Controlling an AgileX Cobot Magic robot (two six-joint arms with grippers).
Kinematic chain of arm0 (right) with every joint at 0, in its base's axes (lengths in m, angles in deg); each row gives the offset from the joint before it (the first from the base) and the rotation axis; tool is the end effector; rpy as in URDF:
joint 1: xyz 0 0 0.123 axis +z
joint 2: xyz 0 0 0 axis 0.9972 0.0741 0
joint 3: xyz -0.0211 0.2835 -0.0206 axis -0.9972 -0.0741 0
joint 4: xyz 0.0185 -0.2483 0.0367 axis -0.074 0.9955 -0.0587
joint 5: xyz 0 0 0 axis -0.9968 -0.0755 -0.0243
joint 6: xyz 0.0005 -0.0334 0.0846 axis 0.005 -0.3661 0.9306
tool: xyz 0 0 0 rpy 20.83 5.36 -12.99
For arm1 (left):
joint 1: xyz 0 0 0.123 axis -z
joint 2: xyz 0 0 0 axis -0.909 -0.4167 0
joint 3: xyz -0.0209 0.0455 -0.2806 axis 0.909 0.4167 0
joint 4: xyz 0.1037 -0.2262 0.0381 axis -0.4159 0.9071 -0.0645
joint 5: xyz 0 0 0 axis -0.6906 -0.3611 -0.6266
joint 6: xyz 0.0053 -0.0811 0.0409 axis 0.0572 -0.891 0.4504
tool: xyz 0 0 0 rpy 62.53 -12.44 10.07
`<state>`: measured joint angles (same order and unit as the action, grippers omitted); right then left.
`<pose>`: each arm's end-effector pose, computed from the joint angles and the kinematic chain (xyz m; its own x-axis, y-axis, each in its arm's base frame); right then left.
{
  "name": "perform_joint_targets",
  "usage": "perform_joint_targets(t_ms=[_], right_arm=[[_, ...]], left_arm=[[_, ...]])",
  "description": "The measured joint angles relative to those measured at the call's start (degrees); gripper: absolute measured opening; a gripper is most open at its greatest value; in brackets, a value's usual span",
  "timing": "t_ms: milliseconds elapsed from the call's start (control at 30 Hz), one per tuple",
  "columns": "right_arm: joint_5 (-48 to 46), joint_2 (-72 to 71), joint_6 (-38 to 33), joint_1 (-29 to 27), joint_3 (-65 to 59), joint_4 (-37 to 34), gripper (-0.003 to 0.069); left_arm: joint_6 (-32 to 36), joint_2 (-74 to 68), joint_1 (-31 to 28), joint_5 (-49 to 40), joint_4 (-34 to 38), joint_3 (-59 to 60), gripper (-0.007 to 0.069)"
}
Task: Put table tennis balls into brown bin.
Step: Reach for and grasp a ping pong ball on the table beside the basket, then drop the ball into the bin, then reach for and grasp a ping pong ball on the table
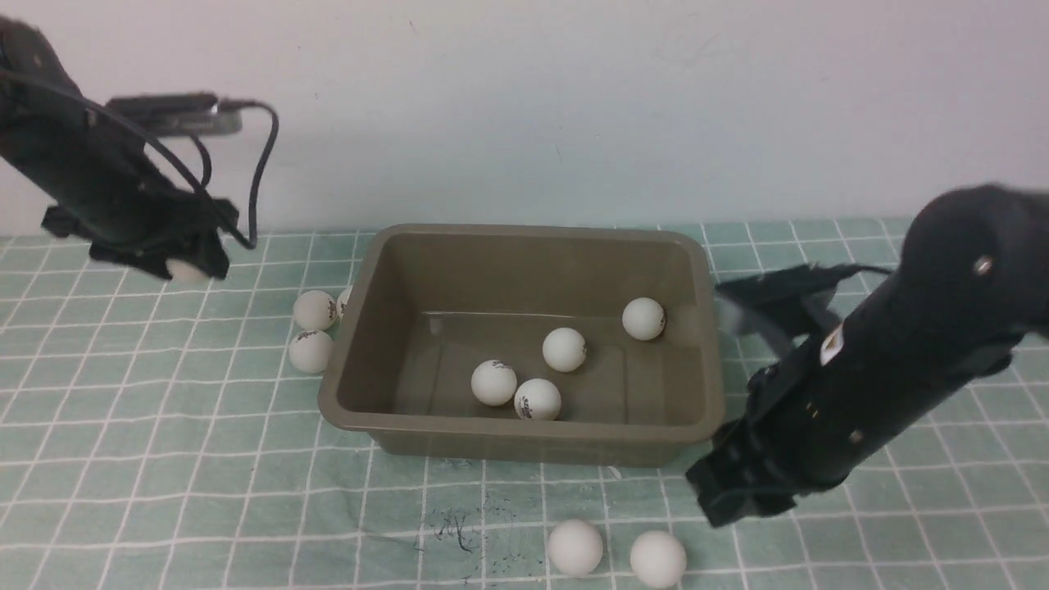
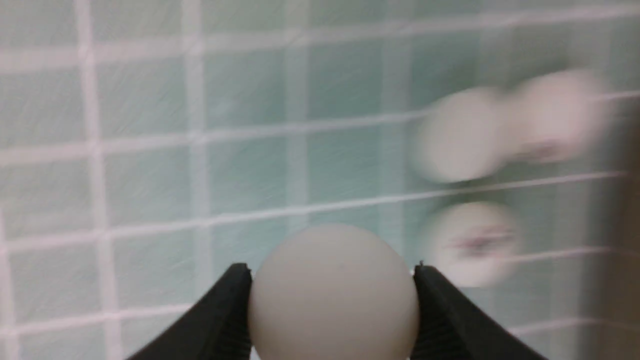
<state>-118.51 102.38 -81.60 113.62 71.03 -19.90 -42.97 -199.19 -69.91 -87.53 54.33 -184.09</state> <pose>0.2427 0.1584 0.2214 -0.8930 -0.4168 -0.1700 -0.4497 0.8430 0.2953 0.4239 0.0132 0.2616 -0.9106 0.0615 -0.4088 0.1342 0.9793 -0.1514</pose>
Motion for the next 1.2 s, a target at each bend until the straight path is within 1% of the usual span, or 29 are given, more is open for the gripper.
perform_joint_targets(t_ms=[33, 133, 200, 233, 267, 300, 367, 400, 433, 467, 500, 533, 567, 600, 633, 667, 700, 733, 800, 833, 900, 933, 967, 1000, 1033, 1067, 1133, 1167, 1200], right_arm=[[1.5, 0.8, -0.8, 1.3, -0.5, 0.1, 0.0264], [6.5, 3.5, -1.4, 4.0, -0.8, 1.5, 0.0412], [8.5, 5.7, -1.4, 5.1, -0.8, 2.4, 0.0499], [8.9, 6.9, -1.4, 5.3, -0.8, 2.8, 0.0526], [9.2, 8.2, -1.4, 5.3, -0.8, 3.1, 0.0555], [9.4, 9.0, -1.4, 5.3, -0.8, 3.1, 0.0567], [9.9, 11.0, -1.4, 5.3, -0.8, 3.1, 0.0573], [10.0, 11.8, -1.4, 5.3, -0.8, 3.1, 0.0567], [10.2, 12.6, -1.3, 5.3, -0.8, 3.1, 0.0551], [10.2, 13.6, -0.8, 5.3, -0.8, 3.4, 0.0490], [10.1, 13.9, -0.4, 5.3, -0.8, 3.6, 0.0424], [9.9, 14.0, -0.3, 5.3, -0.8, 3.9, 0.0374], [9.9, 14.0, -0.2, 5.3, -0.8, 4.0, 0.0358], [9.4, 13.6, 0.3, 5.3, -0.8, 4.8, 0.0333], [8.6, 13.1, 0.8, 5.3, -0.8, 5.4, 0.0347], [7.0, 11.2, 1.5, 5.3, -0.8, 6.3, 0.0355], [7.0, 11.2, 1.6, 5.3, -0.8, 6.4, 0.0355], [4.8, 6.5, 2.6, 5.3, -0.8, 7.3, 0.0355], [4.7, -0.1, 2.9, 5.3, -0.6, 8.0, 0.0355], [5.2, -1.8, 2.9, 5.3, -0.4, 8.2, 0.0355], [8.0, -5.5, 2.9, 5.3, 0.7, 9.0, 0.0355], [10.1, -6.7, 2.9, 5.3, 1.7, 9.3, 0.0355], [12.4, -6.9, 2.9, 5.3, 3.7, 9.7, 0.0355], [12.7, -6.9, 2.9, 5.3, 4.0, 9.9, 0.0355], [13.7, -5.7, 3.1, 5.3, 6.8, 10.6, 0.0355], [13.8, -4.7, 3.1, 5.3, 8.3, 10.7, 0.0355], [13.7, -2.4, 3.1, 5.1, 11.2, 10.8, 0.0363], [13.3, 0.1, 3.3, 4.6, 13.3, 10.8, 0.0387], [12.8, 1.1, 3.8, 4.2, 14.7, 10.8, 0.0413]], left_arm=[[1.6, 0.8, 1.1, -0.3, 2.2, -0.2, 0.0352], [5.8, 1.1, 5.2, -1.7, 6.9, -0.5, 0.0352], [7.5, -0.2, 9.0, -2.7, 8.2, -0.5, 0.0352], [7.6, -1.0, 10.4, -2.8, 8.2, -0.5, 0.0353], [7.6, -2.1, 11.7, -2.8, 8.2, -0.5, 0.0372], [7.6, -2.6, 12.5, -2.7, 8.2, -0.5, 0.0390], [7.4, -4.1, 14.2, -2.7, 8.2, -0.5, 0.0485], [7.0, -4.4, 14.6, -2.7, 8.2, -0.5, 0.0511], [5.8, -4.6, 15.1, -2.7, 7.9, -0.8, 0.0553], [3.7, -4.8, 15.1, -2.7, 6.7, -2.0, 0.0573], [2.3, -4.7, 15.0, -2.8, 6.0, -2.6, 0.0563], [0.6, -4.5, 14.7, -2.9, 4.7, -3.6, 0.0545], [0.2, -4.4, 14.5, -3.0, 4.4, -3.9, 0.0526], [-2.6, -4.0, 13.4, -3.8, 1.8, -5.9, 0.0427], [-4.1, -3.8, 12.3, -4.8, -0.1, -7.3, 0.0349], [-5.2, -3.5, 11.1, -6.0, -1.9, -8.5, 0.0218], [-5.4, -3.4, 10.8, -6.1, -2.3, -8.7, 0.0197], [-6.2, -3.3, 7.9, -7.3, -4.8, -9.7, 0.0065], [-6.2, -4.1, 5.4, -8.1, -5.4, -9.8, 0.0019], [-5.9, -4.7, 4.8, -8.3, -5.3, -9.8, 0.0015], [-4.3, -6.7, 4.2, -8.9, -4.0, -9.8, 0.0027], [-3.3, -8.0, 4.2, -8.9, -2.8, -9.8, 0.0048], [-2.2, -9.7, 4.4, -8.9, -1.5, -9.8, 0.0088], [-1.9, -10.2, 4.4, -8.9, -1.0, -9.8, 0.0095], [-0.6, -12.2, 4.7, -8.8, 0.6, -9.8, 0.0169], [-0.3, -13.5, 5.0, -8.7, 1.1, -9.8, 0.0222], [0.1, -15.2, 5.4, -8.5, 1.3, -9.8, 0.0301], [0.1, -16.3, 5.6, -8.4, 1.3, -9.8, 0.0357], [0.2, -16.6, 5.6, -8.4, 1.3, -9.8, 0.0388]])
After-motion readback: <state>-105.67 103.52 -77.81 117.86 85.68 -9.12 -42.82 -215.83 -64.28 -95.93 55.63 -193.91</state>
